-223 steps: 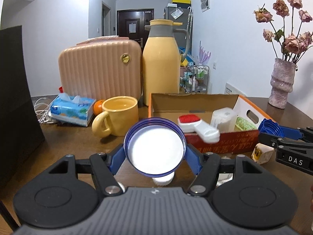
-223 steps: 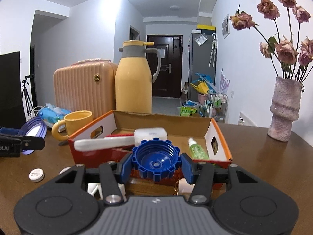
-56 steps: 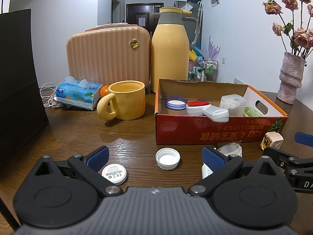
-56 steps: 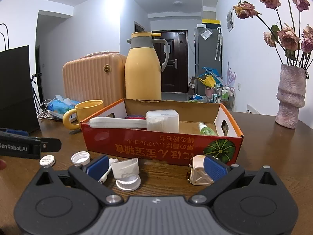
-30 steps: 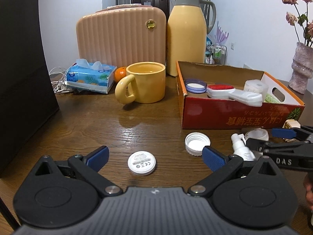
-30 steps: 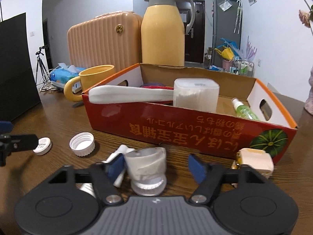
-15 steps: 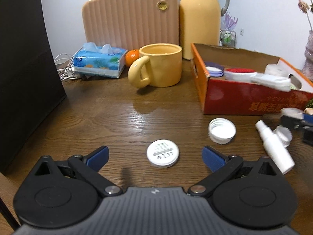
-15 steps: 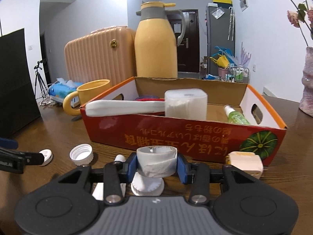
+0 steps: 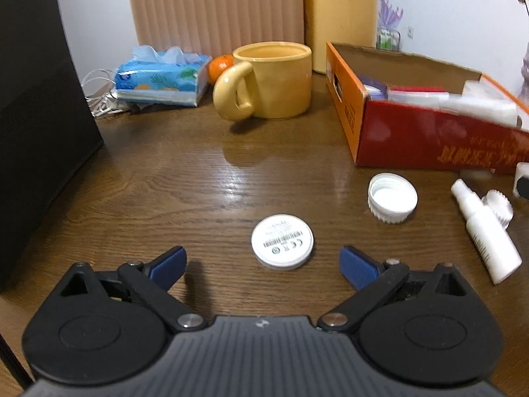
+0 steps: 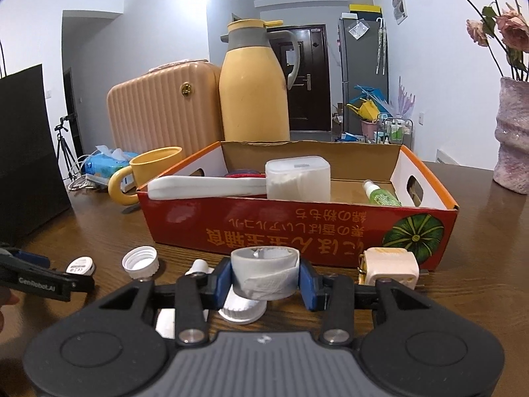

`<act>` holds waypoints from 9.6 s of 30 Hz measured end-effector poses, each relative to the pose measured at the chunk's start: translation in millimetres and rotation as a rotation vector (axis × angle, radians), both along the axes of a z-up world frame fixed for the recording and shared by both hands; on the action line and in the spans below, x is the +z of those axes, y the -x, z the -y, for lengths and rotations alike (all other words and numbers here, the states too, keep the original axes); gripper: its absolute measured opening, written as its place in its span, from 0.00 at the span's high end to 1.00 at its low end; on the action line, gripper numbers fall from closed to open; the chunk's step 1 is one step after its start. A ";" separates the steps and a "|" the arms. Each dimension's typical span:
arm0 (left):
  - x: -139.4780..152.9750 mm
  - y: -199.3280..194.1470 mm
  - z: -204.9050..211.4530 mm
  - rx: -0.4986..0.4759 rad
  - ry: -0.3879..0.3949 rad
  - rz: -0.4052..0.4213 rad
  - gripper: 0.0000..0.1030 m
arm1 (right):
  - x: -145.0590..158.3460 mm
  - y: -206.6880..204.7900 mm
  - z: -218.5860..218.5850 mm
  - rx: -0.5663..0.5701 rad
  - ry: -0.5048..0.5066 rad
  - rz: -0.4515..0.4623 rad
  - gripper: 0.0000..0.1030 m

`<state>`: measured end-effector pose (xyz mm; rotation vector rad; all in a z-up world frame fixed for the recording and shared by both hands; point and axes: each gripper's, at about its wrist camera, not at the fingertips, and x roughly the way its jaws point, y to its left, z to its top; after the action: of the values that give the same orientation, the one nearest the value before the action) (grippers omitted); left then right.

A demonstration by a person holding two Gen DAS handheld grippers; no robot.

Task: Organize rigid objects
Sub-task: 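Grasp the white round disc with the left tool while the right tool holds the white cap, then lift and carry the white cap and white disc toward the box with both tools, then lower the white cap and disc into the box and open both tools, then withdraw both tools from the box back over the remaining table items, then grasp the white spray bottle with the left tool while the right tool approaches the beige square plug, then grasp the beige square plug with the right tool while the left tool holds the spray bottle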

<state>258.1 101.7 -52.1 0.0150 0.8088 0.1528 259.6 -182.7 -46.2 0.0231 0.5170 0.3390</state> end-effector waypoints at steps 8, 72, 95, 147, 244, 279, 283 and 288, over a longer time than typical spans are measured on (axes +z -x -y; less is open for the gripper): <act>0.8 1.5 -4.2 -0.018 0.056 0.017 0.24 | -0.8 6.9 8.1 -0.020 -0.014 0.000 0.60; 96.0 16.0 88.4 -0.144 0.096 0.332 0.61 | 47.1 17.6 52.7 -0.131 -0.053 0.173 0.60; 103.0 -58.2 117.4 -0.125 0.072 0.376 0.61 | 57.1 -57.7 55.8 -0.202 -0.095 0.205 0.60; 90.0 -141.6 121.3 -0.098 0.012 0.340 0.00 | 38.7 -123.8 53.0 -0.251 -0.021 0.134 0.00; 36.0 16.4 127.5 -0.122 0.041 0.100 0.00 | 25.6 42.9 77.8 -0.230 0.070 0.102 0.00; 29.7 7.4 132.9 -0.199 0.086 0.127 0.72 | -0.1 17.0 72.0 -0.242 0.036 0.019 0.00; 32.4 8.2 123.7 -0.187 0.090 0.138 0.72 | -2.5 9.3 64.8 -0.239 0.044 0.008 0.00; 34.2 8.8 113.1 -0.174 0.093 0.148 0.72 | -6.6 -5.9 57.7 -0.253 0.076 -0.011 0.00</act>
<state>249.3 -11.4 -18.0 -0.0129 0.6630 -0.0481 265.5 -240.4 -52.7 0.0171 0.5311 0.0718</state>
